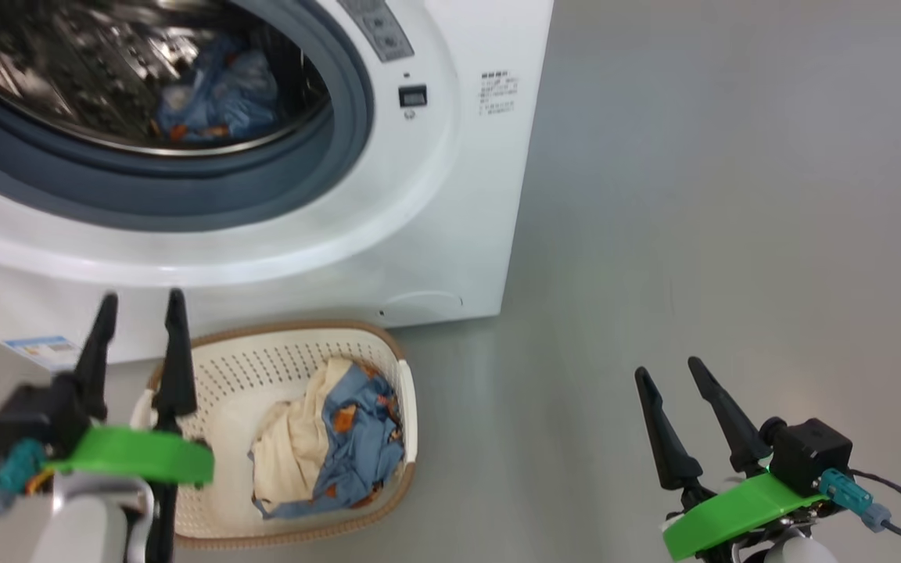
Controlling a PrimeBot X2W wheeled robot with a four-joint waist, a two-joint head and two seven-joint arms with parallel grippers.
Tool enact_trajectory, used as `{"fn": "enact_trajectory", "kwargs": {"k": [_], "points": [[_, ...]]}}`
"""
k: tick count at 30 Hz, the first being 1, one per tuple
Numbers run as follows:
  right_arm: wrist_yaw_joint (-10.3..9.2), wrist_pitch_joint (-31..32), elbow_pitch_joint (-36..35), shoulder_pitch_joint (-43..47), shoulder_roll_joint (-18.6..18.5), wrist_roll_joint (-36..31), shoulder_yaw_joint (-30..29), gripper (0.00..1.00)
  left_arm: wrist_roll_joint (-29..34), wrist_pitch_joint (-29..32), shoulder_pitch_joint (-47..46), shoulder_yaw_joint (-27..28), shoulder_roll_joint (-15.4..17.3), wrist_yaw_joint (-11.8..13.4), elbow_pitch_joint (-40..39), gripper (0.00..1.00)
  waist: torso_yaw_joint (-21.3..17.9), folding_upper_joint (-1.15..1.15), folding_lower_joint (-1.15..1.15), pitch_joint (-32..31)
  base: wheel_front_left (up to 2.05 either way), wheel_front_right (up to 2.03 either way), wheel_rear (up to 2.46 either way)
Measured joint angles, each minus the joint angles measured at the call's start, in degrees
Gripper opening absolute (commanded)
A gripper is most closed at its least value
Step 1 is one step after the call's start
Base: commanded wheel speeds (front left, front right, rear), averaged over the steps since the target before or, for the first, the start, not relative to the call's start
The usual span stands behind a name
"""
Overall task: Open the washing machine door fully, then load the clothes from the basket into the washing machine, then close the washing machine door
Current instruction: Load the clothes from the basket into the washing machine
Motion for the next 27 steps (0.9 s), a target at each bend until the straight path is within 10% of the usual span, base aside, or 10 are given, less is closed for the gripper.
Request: {"fn": "enact_trajectory", "kwargs": {"k": [27], "points": [[0.0,0.0,-0.51,6.83,0.11,-2.81,-0.33,1.0,9.69,0.0,28.18,6.6,-5.75,1.49,-16.1,1.0,-1.38,0.0,0.0,-12.1,0.0,0.0,0.0]]}}
